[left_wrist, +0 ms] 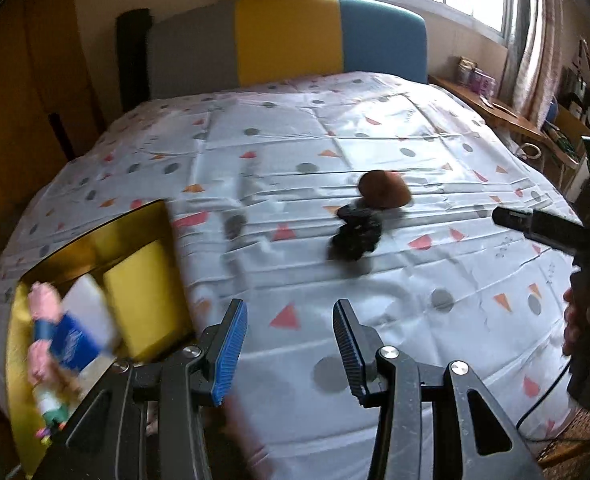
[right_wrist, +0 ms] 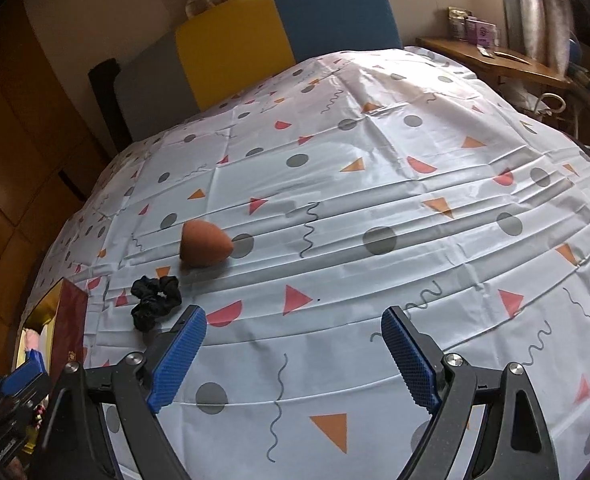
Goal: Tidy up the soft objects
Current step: 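Reach the left tool to the black scrunchie on the bed and grasp it, then grasp the brown egg-shaped makeup sponge with the right tool while the left tool holds the scrunchie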
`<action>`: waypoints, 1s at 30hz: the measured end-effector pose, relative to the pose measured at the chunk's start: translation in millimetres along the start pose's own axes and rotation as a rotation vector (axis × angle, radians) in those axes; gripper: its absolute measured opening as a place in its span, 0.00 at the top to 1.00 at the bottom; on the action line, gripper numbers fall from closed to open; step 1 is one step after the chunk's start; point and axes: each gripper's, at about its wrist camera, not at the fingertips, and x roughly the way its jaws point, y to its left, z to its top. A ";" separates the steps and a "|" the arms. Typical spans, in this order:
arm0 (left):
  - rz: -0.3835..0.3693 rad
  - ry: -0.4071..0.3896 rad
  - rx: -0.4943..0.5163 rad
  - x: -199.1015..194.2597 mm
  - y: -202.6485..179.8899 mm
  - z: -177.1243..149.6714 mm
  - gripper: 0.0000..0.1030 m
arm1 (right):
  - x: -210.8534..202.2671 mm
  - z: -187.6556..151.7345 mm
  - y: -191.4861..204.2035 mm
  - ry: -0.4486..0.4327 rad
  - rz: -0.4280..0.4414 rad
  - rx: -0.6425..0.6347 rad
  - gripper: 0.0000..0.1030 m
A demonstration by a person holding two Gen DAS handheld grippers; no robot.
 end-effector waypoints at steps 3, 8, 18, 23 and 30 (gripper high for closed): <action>-0.024 0.025 0.014 21.6 -13.9 15.4 0.56 | -0.1 1.3 -3.1 0.002 -0.005 0.017 0.13; -0.090 0.086 0.007 64.1 -32.6 37.3 0.45 | 0.8 2.1 -5.9 0.013 0.010 0.038 0.13; -0.083 0.147 -0.069 140.8 -49.0 66.6 0.51 | 1.3 3.1 -3.6 0.014 0.037 0.049 0.13; -0.125 0.130 -0.054 138.9 -48.7 58.1 0.87 | 0.5 2.3 1.5 0.010 0.034 0.016 0.13; -0.155 0.055 -0.027 76.4 -58.9 10.2 0.87 | 0.2 -1.7 13.1 0.025 0.076 -0.032 0.13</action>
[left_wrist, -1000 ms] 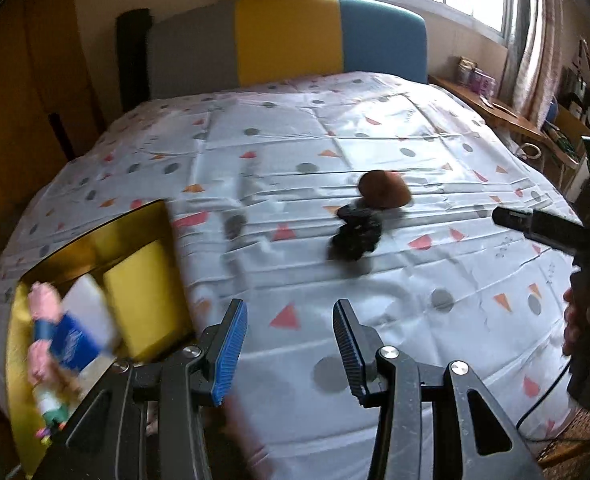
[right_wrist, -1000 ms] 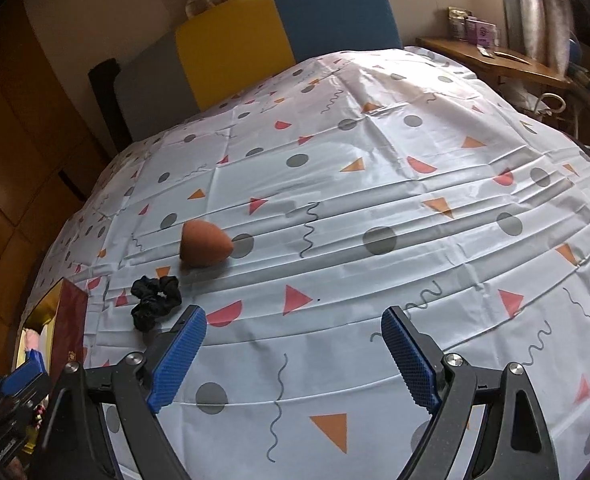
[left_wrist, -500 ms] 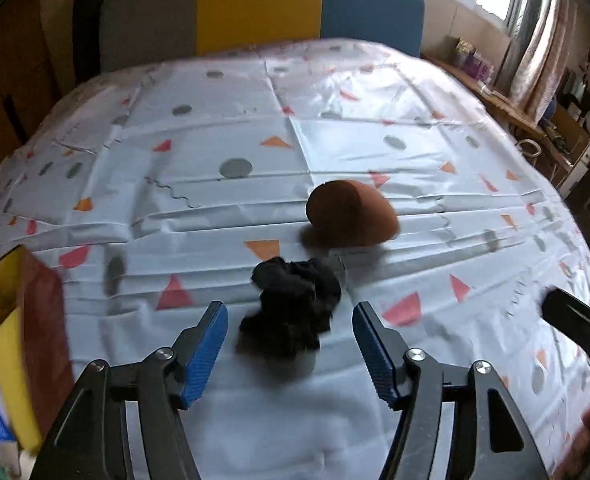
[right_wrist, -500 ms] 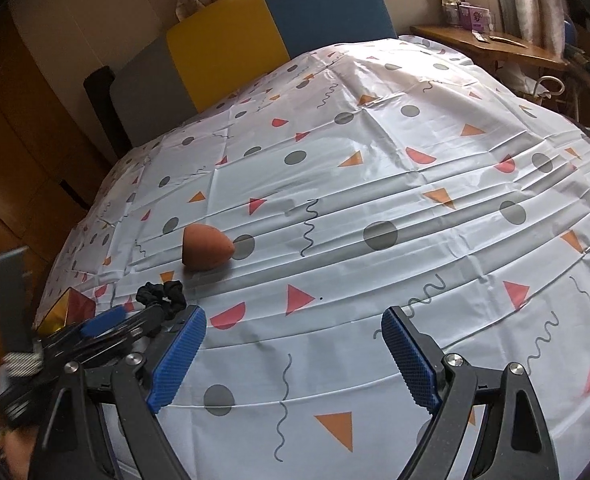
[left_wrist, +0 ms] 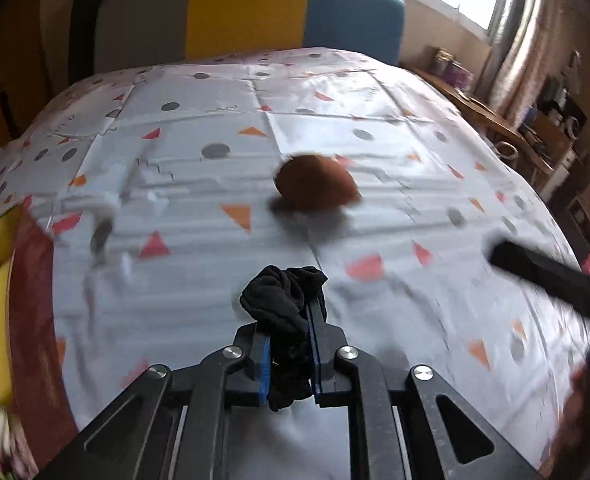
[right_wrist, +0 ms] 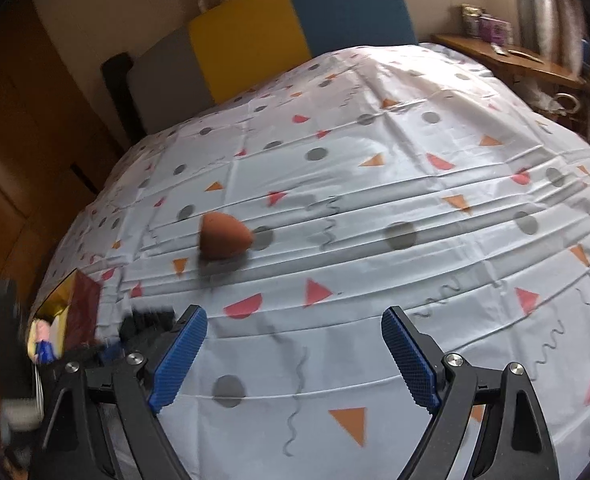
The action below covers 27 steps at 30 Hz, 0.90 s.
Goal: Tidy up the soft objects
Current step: 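Grasp the brown egg-shaped makeup sponge with the right tool while the left tool holds the scrunchie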
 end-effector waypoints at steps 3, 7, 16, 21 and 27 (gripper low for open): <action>0.000 -0.006 0.028 -8.3 -5.2 -27.7 0.87 | 3.4 2.6 18.4 0.020 0.026 -0.083 0.13; -0.002 -0.010 0.054 -4.3 -5.1 -46.8 0.87 | 21.5 16.9 49.6 0.052 0.069 -0.242 0.13; -0.039 -0.025 0.026 -1.6 2.6 -49.7 0.87 | 106.8 56.6 112.1 0.166 0.004 -0.570 0.13; -0.052 -0.037 0.005 -2.1 4.9 -51.3 0.87 | 144.3 59.0 122.5 0.222 -0.049 -0.664 0.49; -0.077 -0.046 -0.023 -1.6 9.5 -52.4 0.86 | 125.4 55.2 112.0 0.191 -0.039 -0.607 0.65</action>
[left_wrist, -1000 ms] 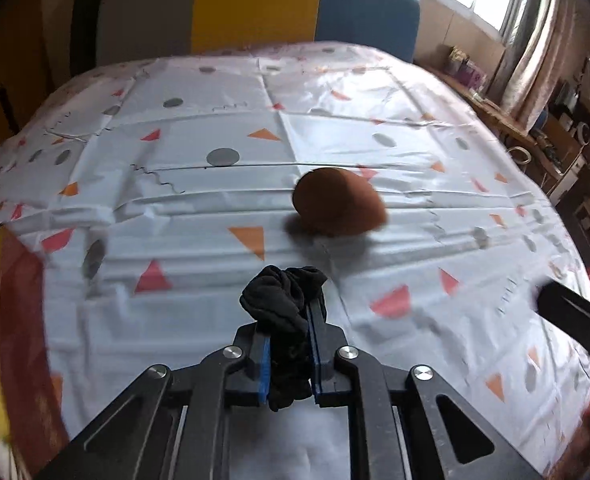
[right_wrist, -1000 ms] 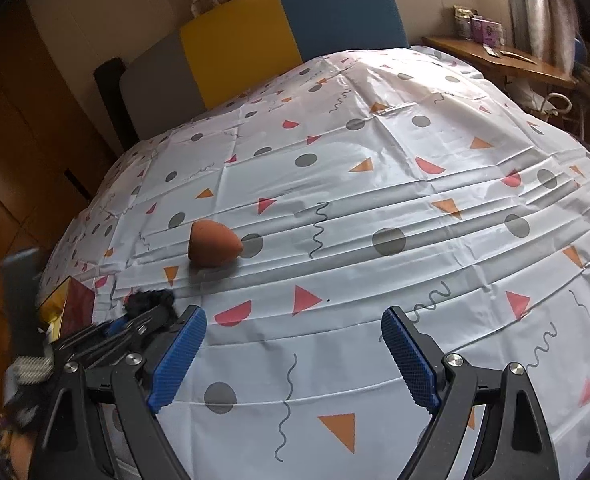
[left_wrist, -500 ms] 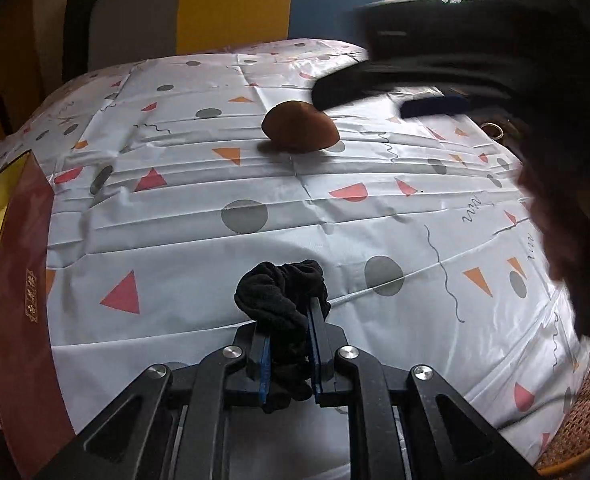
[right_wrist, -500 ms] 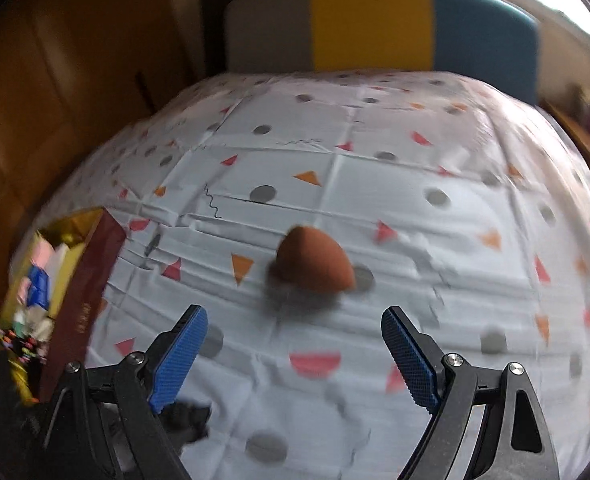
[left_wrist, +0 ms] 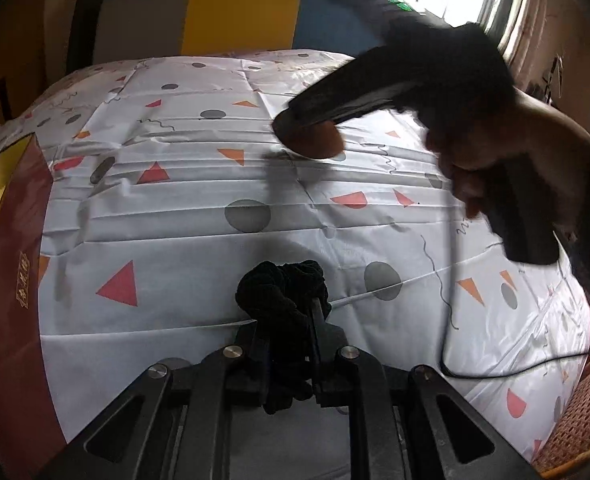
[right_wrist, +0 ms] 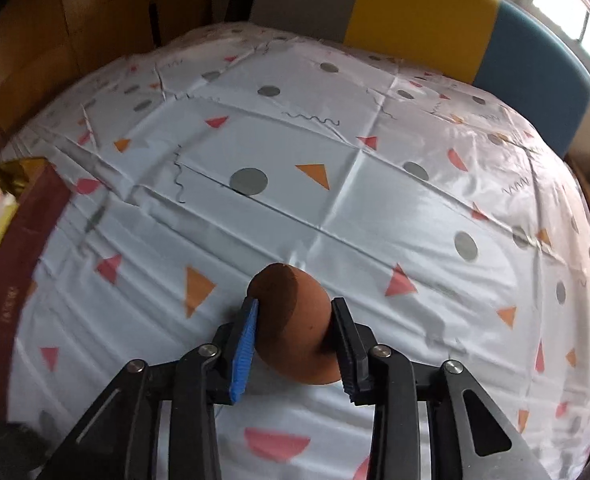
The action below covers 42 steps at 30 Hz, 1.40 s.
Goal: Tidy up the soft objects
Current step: 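Grasp the brown egg-shaped makeup sponge with the right tool while the left tool holds the scrunchie, then carry the black scrunchie into the gold tray and open the left tool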
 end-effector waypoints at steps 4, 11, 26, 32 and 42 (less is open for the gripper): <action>0.001 0.003 0.001 0.2 -0.3 0.9 0.86 | -31.5 -31.3 -5.0 -0.003 0.030 0.114 0.60; 0.047 0.021 0.029 -10.4 -10.3 10.5 0.89 | -50.1 -114.1 -2.0 0.023 0.031 0.298 0.58; 0.095 -0.104 0.069 -102.0 -24.6 6.5 0.89 | -46.5 -123.0 8.5 -0.026 -0.009 0.252 0.59; 0.110 -0.125 0.065 -123.9 -20.3 -2.6 0.89 | -46.5 -123.8 4.7 -0.029 0.000 0.271 0.59; 0.130 -0.154 0.048 -150.9 -7.4 -8.5 0.89 | -45.1 -124.6 8.8 -0.033 -0.020 0.232 0.59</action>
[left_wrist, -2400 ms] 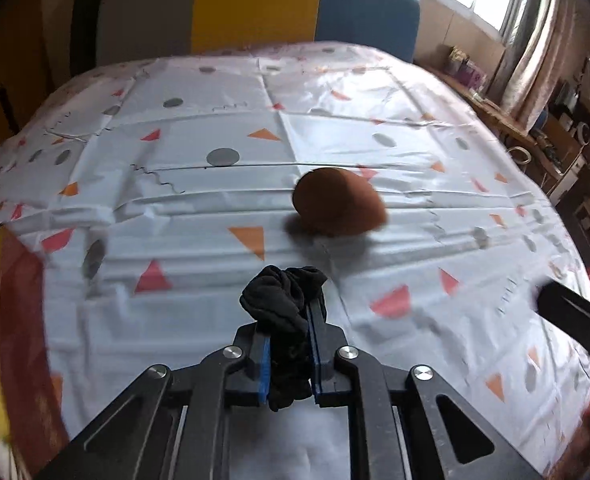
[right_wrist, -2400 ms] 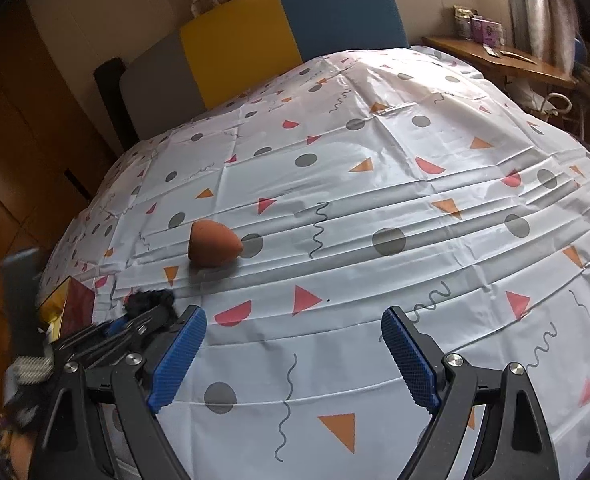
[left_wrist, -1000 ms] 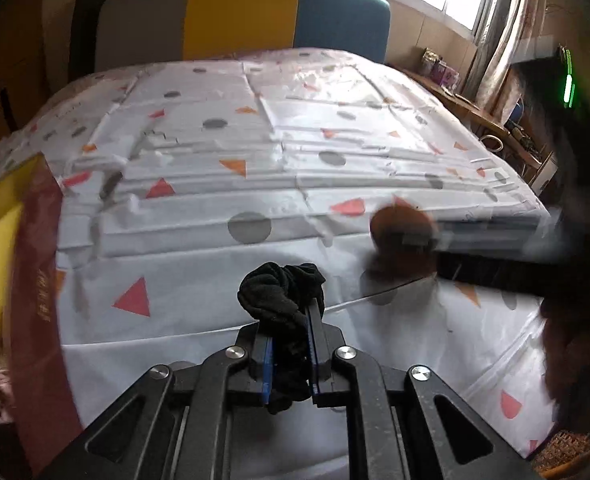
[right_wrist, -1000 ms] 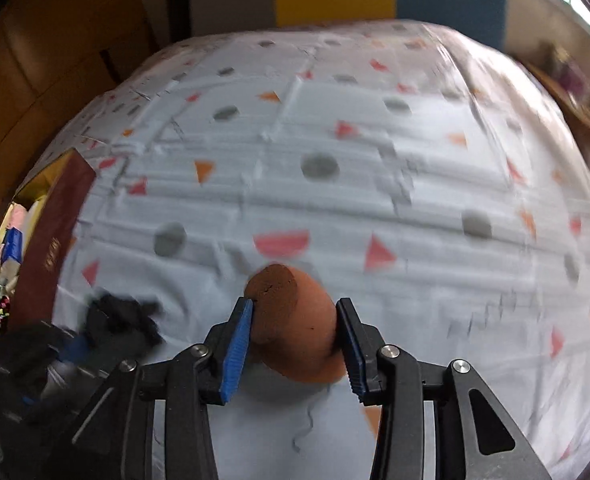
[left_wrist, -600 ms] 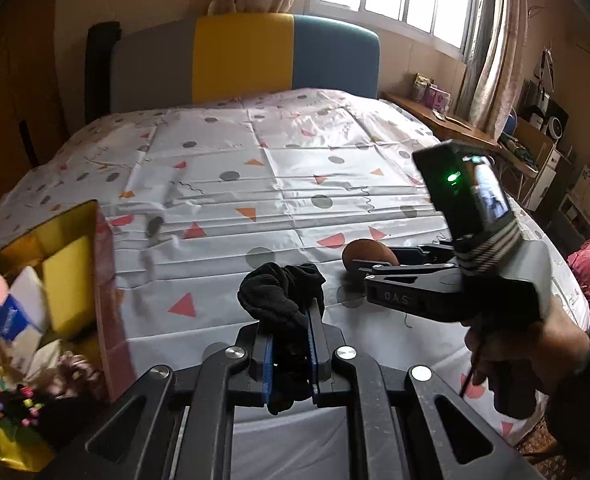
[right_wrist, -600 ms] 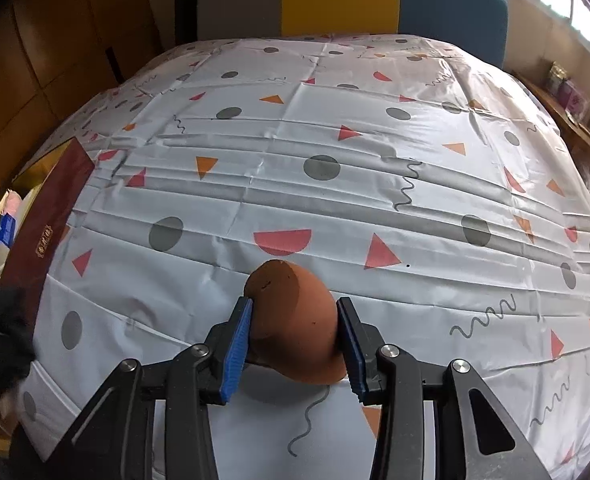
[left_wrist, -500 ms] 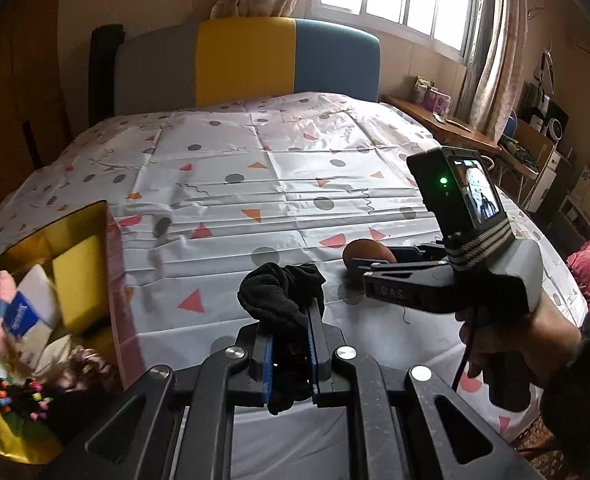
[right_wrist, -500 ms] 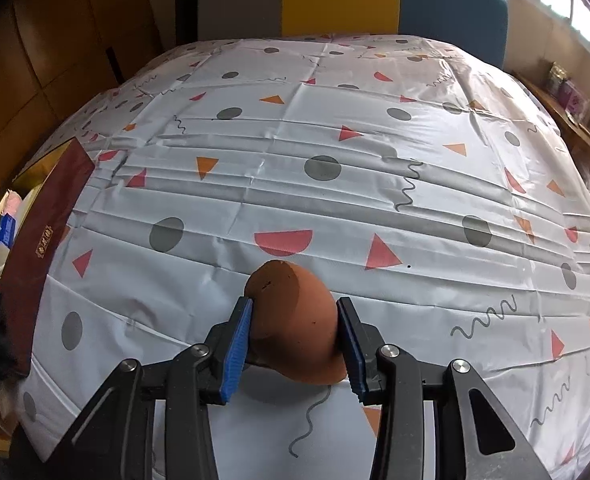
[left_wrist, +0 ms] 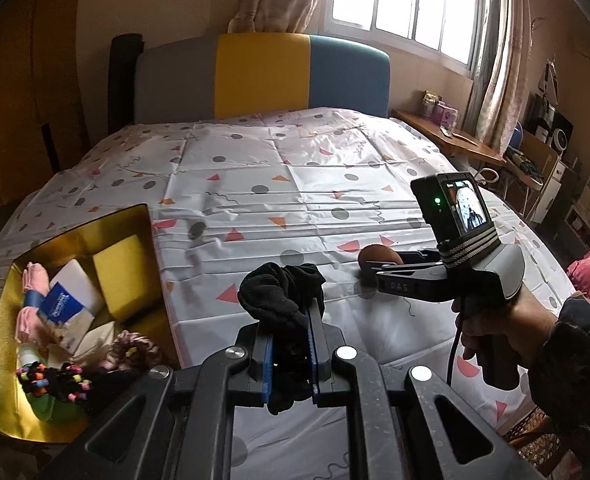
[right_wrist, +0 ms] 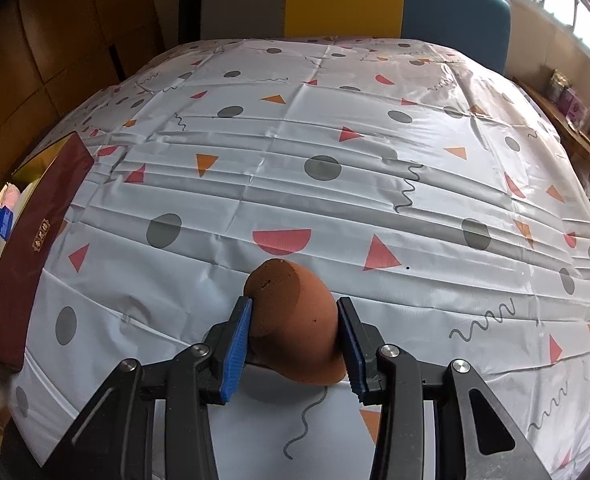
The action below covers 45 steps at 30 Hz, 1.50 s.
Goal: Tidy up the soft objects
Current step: 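Carry the black scrunchie into the gold tray and open the left tool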
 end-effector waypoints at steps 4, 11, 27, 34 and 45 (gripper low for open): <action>0.009 0.000 -0.019 -6.9 9.1 -2.4 0.89 | 0.1 -0.3 -0.8 0.000 0.001 -0.001 0.59; 0.035 -0.004 -0.046 -16.0 25.4 -5.8 0.89 | 0.4 -1.0 0.3 -0.001 -0.004 -0.019 0.59; 0.090 -0.026 -0.223 -39.9 108.8 -6.3 0.89 | 1.7 -1.9 2.6 0.001 -0.013 -0.040 0.59; 0.183 -0.043 -0.456 -63.4 206.7 -17.1 0.89 | 2.0 -1.6 3.2 0.003 -0.019 -0.049 0.59; -0.005 0.043 -0.624 -8.8 230.6 0.6 0.89 | 2.8 -1.7 5.2 0.004 -0.029 -0.070 0.58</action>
